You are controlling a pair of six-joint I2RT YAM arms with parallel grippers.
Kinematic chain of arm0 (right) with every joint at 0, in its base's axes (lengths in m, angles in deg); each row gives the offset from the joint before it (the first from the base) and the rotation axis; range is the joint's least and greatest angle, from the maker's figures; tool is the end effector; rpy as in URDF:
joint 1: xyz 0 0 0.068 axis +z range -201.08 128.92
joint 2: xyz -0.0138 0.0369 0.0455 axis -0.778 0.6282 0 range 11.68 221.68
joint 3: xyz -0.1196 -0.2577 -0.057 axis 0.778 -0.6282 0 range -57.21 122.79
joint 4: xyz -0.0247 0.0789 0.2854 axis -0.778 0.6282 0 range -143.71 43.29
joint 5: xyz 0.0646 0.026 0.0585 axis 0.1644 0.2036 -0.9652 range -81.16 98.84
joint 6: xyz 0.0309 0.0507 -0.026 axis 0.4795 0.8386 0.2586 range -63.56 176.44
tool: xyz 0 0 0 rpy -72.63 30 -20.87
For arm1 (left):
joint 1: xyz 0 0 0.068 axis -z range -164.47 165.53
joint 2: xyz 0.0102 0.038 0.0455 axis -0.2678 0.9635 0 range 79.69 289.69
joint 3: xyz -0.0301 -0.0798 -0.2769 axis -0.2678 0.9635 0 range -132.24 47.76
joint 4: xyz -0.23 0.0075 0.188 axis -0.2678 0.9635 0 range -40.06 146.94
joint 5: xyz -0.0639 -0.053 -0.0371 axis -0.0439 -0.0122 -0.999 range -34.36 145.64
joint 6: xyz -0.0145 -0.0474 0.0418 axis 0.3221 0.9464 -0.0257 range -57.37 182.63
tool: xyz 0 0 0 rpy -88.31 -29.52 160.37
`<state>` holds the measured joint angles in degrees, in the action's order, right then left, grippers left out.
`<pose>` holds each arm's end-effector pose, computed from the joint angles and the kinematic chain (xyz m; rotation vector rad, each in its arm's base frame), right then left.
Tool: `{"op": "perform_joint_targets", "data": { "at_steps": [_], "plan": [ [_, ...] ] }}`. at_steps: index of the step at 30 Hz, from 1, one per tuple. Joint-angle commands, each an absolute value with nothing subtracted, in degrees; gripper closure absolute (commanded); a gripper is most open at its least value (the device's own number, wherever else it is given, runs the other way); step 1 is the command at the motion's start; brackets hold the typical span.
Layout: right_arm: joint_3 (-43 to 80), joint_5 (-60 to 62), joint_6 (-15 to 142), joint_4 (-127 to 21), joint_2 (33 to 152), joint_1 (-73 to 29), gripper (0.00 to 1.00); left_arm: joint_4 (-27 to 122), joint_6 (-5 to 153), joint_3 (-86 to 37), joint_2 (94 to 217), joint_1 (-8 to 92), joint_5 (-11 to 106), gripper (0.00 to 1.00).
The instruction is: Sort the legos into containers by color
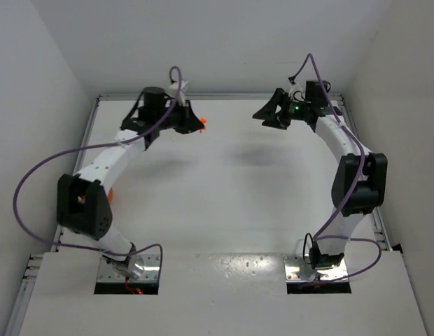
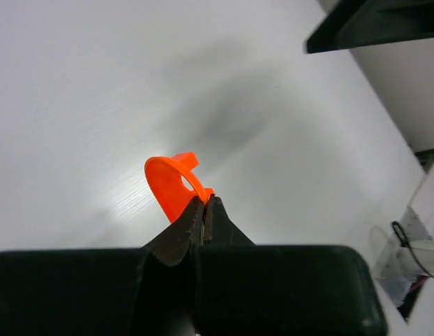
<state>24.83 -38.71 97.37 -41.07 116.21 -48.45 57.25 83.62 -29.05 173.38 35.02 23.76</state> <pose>0.4611 0.0585 0.2710 0.2466 2.2449 1.3248 0.3991 -0.1697 0.3217 0.3489 2.0373 -0.9997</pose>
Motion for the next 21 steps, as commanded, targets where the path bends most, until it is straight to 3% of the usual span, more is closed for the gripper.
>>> {"op": "perform_joint_targets", "data": {
  "at_steps": [1, 7, 13, 21],
  "plan": [
    [29.89, -34.06, 83.18, -33.34, 113.97, -48.62, 0.30, 75.03, 70.21, -30.36, 164.34, 27.95, 24.88, 1.00],
    [34.81, -33.43, 74.29, -28.84, 118.02, -48.62, 0.29, 102.35, 49.20, -38.36, 159.94, 8.70, 15.22, 1.00],
    [38.77, -35.09, 70.68, -26.99, 123.55, -47.48, 0.29, 122.85, 30.83, -40.83, 159.31, -8.97, 13.72, 1.00],
    [43.16, -38.79, 68.75, -25.15, 129.62, -47.48, 0.29, 123.86, 29.57, -35.39, 153.70, -19.87, 23.46, 1.00]
  ]
}}
